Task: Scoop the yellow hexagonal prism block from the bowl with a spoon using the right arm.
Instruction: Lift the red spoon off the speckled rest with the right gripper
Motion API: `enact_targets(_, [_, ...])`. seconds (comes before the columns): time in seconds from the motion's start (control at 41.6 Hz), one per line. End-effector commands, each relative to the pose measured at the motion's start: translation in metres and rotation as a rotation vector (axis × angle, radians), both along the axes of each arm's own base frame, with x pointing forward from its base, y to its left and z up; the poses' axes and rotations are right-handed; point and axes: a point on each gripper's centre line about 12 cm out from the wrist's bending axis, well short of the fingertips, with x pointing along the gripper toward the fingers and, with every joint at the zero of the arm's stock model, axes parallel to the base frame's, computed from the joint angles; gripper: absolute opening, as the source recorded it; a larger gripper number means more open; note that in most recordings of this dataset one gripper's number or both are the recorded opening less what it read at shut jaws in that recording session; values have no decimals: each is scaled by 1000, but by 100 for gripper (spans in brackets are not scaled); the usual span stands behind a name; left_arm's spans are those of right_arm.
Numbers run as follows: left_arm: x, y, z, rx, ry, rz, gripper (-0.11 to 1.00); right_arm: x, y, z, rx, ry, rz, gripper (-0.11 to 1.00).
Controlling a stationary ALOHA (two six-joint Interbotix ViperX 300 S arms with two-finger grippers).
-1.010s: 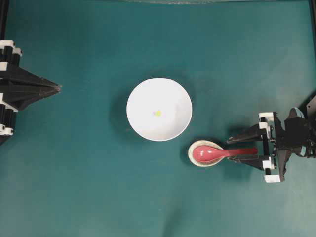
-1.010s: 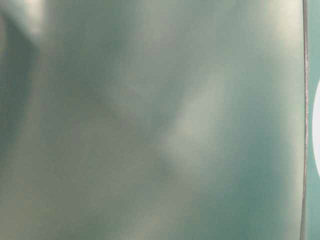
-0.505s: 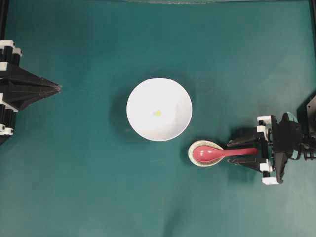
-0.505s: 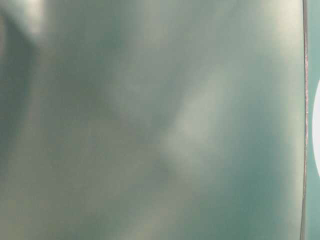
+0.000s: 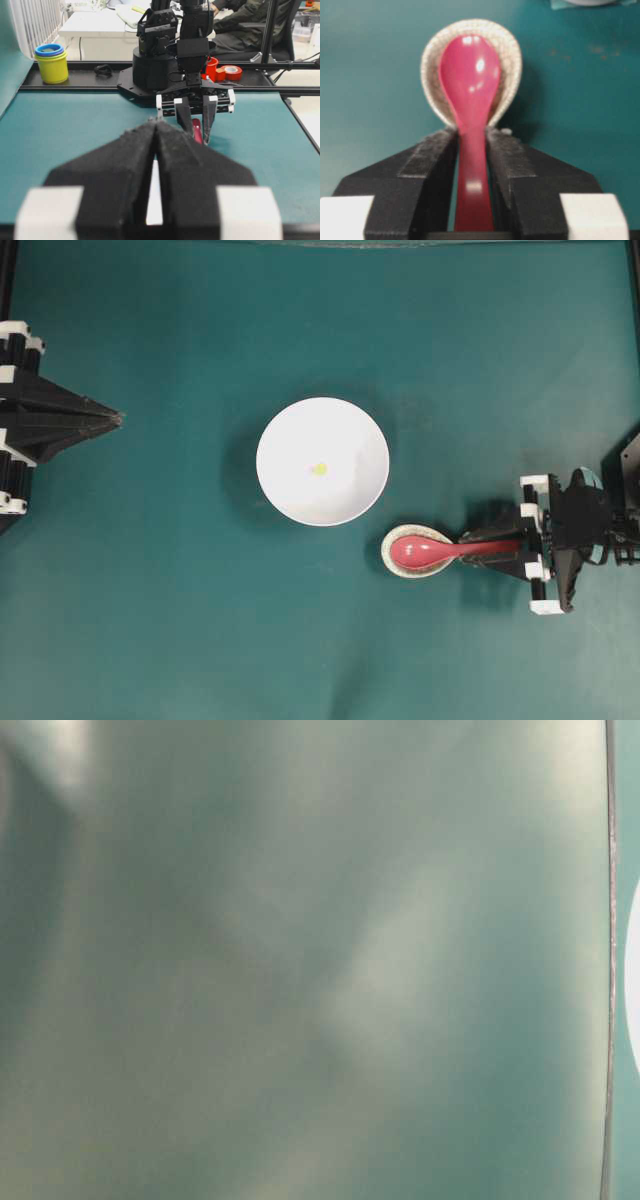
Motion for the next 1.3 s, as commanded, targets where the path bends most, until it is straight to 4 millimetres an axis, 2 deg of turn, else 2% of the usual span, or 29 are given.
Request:
enact_targets(0.0, [3,0,7,6,-15,1,0,2,3,4,12,-21,5,26])
enact_targets(0.048, [3,0,7,6,-15,1,-1,3,3,5,15,-23,4,23])
enact_targets(0.216, [3,0,8,8,-18,1,-1,4,4,16,31,-59,10,23])
enact_targets(0.625, [2,3,10,11,-29,14,0,0,-3,68,38,-185,34,23])
enact_targets(0.889, [2,4,10,11,-29,21,-1,8,-22,103,70,-142,4,23])
enact_targets(1.274, [3,4,11,11,-47,21,0,33,-58,147,58,58,2,23])
